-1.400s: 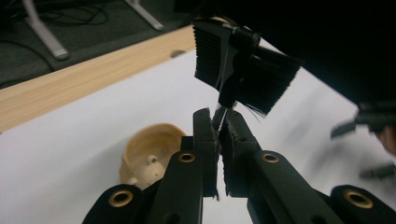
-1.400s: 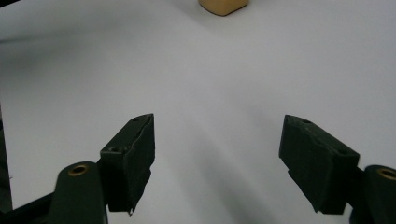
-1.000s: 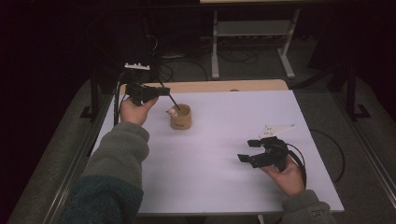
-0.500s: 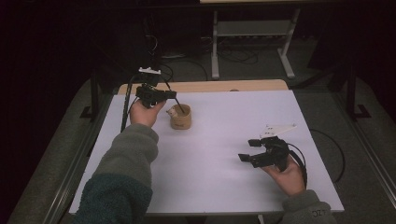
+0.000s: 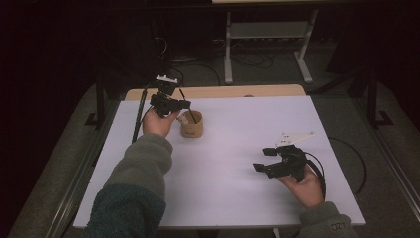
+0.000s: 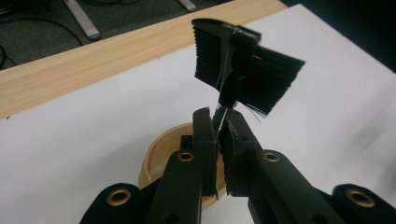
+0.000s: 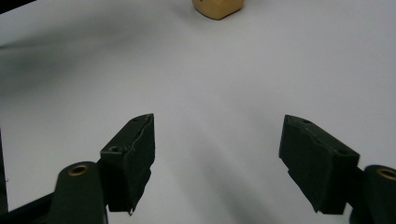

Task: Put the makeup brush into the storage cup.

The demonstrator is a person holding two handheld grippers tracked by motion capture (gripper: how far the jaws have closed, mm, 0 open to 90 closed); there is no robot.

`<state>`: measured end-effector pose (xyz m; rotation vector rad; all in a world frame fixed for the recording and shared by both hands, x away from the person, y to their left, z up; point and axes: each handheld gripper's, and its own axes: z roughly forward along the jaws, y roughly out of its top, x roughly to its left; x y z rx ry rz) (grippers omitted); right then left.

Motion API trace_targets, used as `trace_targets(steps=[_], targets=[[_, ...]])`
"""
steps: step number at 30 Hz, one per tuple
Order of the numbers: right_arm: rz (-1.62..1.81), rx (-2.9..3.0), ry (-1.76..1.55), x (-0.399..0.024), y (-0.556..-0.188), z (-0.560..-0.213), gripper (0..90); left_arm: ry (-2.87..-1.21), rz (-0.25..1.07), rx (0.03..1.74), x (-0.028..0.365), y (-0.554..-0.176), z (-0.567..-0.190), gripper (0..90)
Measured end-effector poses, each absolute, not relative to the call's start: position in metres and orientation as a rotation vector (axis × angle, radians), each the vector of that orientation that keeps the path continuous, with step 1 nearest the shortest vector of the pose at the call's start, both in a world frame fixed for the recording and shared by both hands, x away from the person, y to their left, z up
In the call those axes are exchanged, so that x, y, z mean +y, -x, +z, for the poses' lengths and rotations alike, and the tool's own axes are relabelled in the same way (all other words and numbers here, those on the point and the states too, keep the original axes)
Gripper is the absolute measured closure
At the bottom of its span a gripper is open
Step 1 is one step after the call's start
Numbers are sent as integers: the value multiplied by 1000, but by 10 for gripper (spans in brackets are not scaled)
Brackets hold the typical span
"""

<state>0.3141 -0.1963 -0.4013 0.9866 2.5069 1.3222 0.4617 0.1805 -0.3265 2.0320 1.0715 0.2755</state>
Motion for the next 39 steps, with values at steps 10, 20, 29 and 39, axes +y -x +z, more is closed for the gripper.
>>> trace_targets(steps=[10, 20, 29, 39], targets=[[1328, 2504, -979, -197, -314, -401, 260, -2098, 278, 1063, 175, -462, -334, 803], [1332, 2505, -987, -196, -314, -400, 260, -2129, 300, 1058, 173, -460, -335, 718], [1337, 2503, -986, -196, -314, -400, 260, -2155, 312, 1062, 176, -459, -335, 679], [1341, 2512, -982, -195, -315, -401, 259, -2181, 287, 1071, 171, -462, -340, 584]])
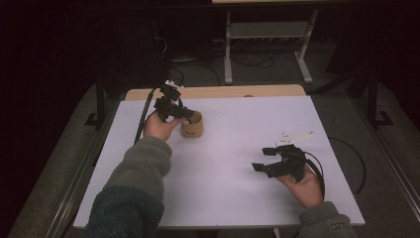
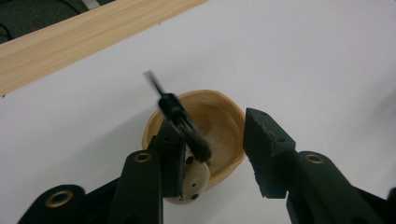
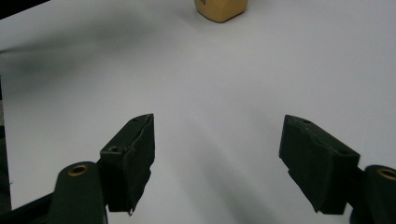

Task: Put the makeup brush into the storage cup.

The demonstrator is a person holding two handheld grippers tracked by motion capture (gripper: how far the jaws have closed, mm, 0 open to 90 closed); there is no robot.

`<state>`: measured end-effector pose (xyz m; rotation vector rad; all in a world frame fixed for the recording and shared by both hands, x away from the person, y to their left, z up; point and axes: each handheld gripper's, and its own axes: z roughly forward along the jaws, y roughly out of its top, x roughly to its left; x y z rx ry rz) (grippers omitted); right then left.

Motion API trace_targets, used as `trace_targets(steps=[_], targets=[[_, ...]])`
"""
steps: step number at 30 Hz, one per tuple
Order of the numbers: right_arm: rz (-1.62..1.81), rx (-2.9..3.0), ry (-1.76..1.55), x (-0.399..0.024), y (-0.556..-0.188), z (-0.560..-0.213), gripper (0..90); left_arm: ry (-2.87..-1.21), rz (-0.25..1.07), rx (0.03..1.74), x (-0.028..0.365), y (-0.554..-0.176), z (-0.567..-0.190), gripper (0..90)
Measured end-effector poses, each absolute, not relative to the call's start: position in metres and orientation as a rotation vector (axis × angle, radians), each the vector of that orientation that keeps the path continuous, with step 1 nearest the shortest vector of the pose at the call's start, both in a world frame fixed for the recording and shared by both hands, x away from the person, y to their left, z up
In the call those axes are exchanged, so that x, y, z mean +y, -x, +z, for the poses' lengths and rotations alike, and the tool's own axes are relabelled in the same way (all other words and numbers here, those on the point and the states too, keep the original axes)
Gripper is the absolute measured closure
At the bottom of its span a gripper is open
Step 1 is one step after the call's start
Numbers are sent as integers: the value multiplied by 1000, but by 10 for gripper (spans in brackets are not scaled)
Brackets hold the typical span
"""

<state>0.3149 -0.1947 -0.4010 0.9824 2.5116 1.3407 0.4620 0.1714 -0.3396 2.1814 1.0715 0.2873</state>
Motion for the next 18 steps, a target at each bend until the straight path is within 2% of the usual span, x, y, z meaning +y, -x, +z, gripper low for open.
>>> trace_targets(steps=[7, 18], targets=[[1347, 2511, -982, -196, -315, -401, 259, -2173, 336, 1103, 174, -465, -341, 491], [1352, 2522, -982, -194, -316, -402, 260, -2185, 352, 1135, 179, -472, -347, 444]])
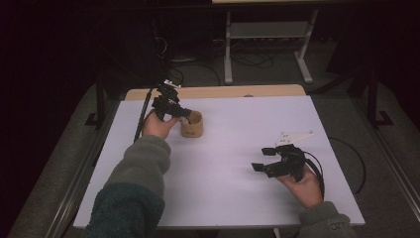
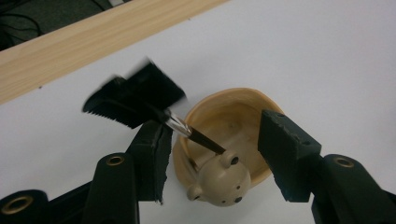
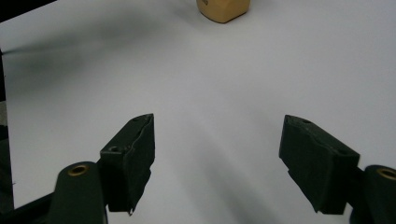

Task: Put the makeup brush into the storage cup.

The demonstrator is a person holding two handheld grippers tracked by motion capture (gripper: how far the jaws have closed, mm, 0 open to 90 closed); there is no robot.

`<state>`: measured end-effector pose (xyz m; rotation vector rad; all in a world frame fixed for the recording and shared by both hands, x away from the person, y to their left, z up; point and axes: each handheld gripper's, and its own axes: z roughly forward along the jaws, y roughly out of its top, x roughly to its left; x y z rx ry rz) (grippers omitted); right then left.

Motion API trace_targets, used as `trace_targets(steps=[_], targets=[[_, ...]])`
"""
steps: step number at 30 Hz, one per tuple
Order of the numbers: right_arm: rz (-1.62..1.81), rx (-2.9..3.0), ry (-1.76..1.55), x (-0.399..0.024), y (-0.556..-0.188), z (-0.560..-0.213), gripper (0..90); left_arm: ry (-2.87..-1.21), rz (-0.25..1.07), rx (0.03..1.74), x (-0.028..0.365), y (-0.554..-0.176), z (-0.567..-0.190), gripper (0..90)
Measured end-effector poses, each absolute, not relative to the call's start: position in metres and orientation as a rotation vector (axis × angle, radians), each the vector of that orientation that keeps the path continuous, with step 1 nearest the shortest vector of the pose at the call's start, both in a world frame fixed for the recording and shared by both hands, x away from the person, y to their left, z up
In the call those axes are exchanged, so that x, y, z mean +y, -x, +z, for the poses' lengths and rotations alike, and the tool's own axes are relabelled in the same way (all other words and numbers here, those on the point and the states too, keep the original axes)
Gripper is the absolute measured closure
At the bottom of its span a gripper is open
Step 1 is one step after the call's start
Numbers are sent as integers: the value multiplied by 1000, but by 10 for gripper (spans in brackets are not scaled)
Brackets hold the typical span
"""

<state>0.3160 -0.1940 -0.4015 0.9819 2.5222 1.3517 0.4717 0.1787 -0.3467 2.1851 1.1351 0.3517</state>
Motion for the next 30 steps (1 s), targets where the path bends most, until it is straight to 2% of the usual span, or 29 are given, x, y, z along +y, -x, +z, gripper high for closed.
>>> trace_targets(steps=[14, 30], targets=[[1350, 2523, -975, -196, -316, -402, 260, -2196, 323, 1135, 181, -475, -352, 416], [1349, 2488, -1008, -200, -317, -401, 258, -2129, 348, 1082, 202, -446, -336, 398]])
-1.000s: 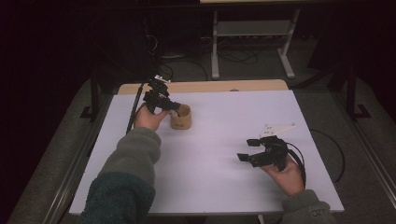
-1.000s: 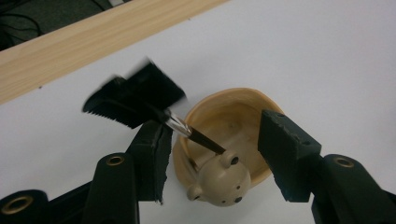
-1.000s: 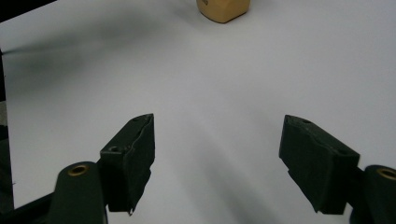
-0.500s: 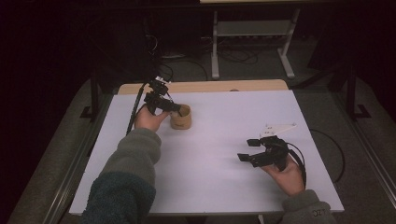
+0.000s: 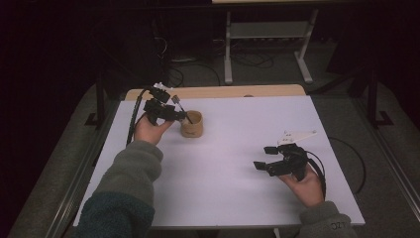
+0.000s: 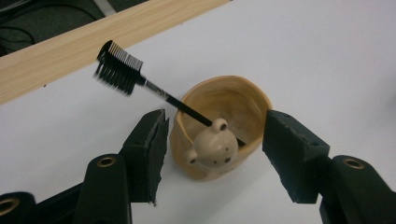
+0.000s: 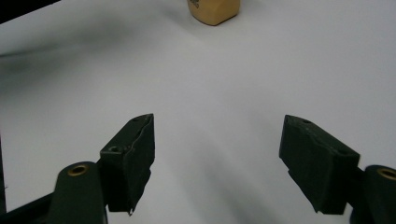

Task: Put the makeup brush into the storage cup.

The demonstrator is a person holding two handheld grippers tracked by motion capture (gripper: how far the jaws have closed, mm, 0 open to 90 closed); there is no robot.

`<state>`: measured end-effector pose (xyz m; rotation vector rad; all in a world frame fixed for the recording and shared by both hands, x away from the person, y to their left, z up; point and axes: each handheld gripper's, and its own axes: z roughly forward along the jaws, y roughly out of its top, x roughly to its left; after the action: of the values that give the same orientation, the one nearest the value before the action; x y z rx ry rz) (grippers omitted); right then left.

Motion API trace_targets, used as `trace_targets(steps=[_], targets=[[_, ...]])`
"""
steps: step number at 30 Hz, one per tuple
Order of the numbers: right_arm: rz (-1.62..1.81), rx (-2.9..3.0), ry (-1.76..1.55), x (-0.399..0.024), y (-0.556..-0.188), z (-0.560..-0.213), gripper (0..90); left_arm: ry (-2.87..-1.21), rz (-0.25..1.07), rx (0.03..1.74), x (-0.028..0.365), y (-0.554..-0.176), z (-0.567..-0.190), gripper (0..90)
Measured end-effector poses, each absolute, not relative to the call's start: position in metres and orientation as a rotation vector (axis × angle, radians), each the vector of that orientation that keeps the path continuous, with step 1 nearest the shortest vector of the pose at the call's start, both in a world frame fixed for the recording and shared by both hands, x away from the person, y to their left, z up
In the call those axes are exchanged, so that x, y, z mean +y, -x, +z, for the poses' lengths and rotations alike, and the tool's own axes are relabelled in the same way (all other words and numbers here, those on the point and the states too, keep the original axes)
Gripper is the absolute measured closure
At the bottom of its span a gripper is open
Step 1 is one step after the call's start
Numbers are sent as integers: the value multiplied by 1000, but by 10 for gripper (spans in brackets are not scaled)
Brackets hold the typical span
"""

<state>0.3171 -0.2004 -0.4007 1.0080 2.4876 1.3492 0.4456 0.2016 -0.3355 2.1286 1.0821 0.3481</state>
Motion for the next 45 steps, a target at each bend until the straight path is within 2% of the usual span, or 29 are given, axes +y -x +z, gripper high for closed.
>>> trace_targets(steps=[13, 45], targets=[[1337, 2446, -1051, -209, -319, -400, 251, -2120, 343, 1045, 221, -418, -336, 385], [1296, 2422, -1069, -210, -317, -401, 238, -2102, 337, 935, 236, -353, -354, 339]])
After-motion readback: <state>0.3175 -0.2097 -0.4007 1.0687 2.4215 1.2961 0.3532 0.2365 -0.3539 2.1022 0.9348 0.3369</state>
